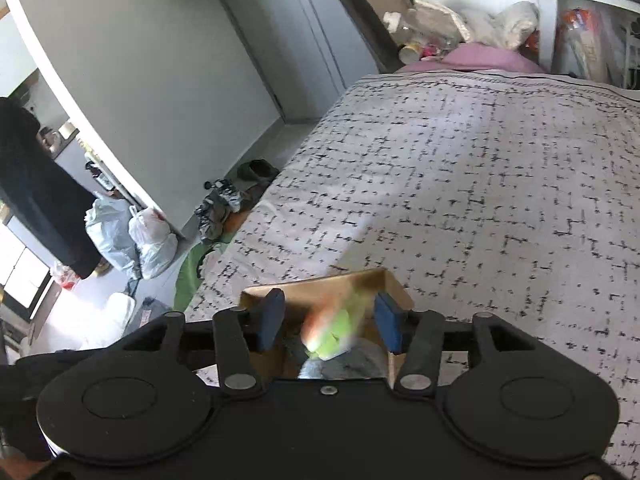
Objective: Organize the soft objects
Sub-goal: 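Carry the bunny with the left tool while the right tool carries the hamburger to the box, then open the left tool dropping the bunny while the right tool drops the hamburger in the box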
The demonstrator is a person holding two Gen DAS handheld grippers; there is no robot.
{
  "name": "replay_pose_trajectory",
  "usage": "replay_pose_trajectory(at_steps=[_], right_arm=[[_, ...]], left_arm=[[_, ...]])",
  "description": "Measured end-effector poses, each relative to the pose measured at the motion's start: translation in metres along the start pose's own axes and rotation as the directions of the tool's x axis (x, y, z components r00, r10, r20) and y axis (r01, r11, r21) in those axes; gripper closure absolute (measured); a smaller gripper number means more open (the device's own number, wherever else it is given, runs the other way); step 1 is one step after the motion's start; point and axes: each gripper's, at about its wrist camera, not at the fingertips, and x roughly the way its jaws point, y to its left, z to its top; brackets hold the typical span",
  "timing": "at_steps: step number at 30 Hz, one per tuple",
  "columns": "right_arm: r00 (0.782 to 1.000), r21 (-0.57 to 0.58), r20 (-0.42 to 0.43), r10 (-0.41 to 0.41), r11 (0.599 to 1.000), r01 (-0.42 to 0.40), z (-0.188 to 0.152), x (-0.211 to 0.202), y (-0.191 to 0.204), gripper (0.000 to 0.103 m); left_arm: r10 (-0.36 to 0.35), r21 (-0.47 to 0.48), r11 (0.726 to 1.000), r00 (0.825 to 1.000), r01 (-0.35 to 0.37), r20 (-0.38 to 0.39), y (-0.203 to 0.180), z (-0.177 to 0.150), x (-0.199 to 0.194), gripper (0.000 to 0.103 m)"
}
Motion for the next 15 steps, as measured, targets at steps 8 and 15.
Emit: replay_pose_trajectory(at_steps=[8, 15], right_arm=[[0.999, 0.029, 0.002, -0.033, 0.999, 0.033, -0.004, -0.017, -0.021, 0.052], [0.999, 0.029, 0.012, -0.034, 0.999, 0.034, -0.008, -0.039, -0.032, 0.044]], left_arm=[[0.002, 0.007, 1.000, 1.000, -0.002, 0.000, -0.007, -0.002, -0.005, 0.062], [0.006, 0.038, 0.999, 1.000, -0.006, -0.013, -0.024, -0.009, -0.010, 0.043]])
